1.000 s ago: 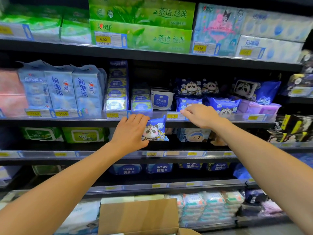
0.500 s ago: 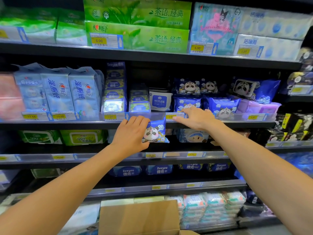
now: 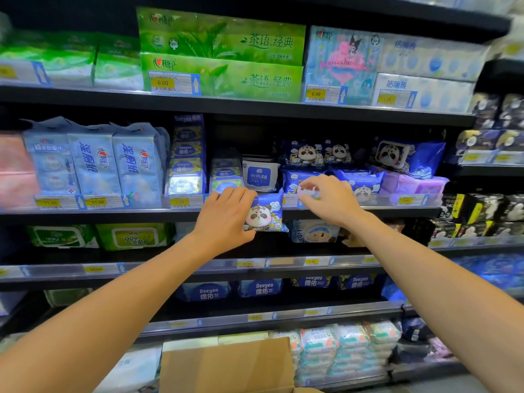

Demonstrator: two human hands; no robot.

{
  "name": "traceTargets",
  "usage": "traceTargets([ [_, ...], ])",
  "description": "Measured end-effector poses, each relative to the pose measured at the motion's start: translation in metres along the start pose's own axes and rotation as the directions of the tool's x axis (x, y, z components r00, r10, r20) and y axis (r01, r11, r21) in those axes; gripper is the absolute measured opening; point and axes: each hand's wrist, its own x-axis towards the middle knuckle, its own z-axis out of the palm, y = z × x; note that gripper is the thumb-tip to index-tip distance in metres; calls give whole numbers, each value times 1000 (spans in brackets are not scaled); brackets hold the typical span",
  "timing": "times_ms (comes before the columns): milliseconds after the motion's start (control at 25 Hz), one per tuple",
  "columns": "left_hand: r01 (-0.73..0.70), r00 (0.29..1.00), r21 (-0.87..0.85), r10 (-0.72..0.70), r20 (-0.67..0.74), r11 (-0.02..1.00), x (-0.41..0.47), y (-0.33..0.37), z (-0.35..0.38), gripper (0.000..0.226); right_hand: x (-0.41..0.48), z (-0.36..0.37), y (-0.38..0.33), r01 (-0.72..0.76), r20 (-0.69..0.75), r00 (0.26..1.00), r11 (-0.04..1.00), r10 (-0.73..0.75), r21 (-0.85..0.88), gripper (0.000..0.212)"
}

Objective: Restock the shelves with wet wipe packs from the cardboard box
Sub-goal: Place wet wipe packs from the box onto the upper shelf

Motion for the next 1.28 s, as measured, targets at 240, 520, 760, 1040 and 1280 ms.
traceTargets([
  [240, -12, 995, 3, 12, -103, 1000, 41, 32, -17, 76, -23, -31, -22, -178, 259, 965, 818, 37, 548, 43],
  [520, 104, 990, -91, -112, -83, 990, 75, 54, -34, 99, -15, -47, 0, -118, 41, 992, 754, 121, 646, 35],
  [760, 356, 918, -706, -370, 142, 612, 105, 47, -26, 80, 2, -52, 17, -116, -66, 980, 811, 187, 573, 33],
  [1040, 359, 916, -692, -378, 134, 626, 128, 49, 1, 47, 21, -15, 39, -175, -119, 960, 878, 252, 445, 37],
  [1280, 342, 923, -699, -366, 122, 628, 132, 53, 14, 37, 29, 1, 50, -177, -195, 947, 919, 257, 352, 32],
])
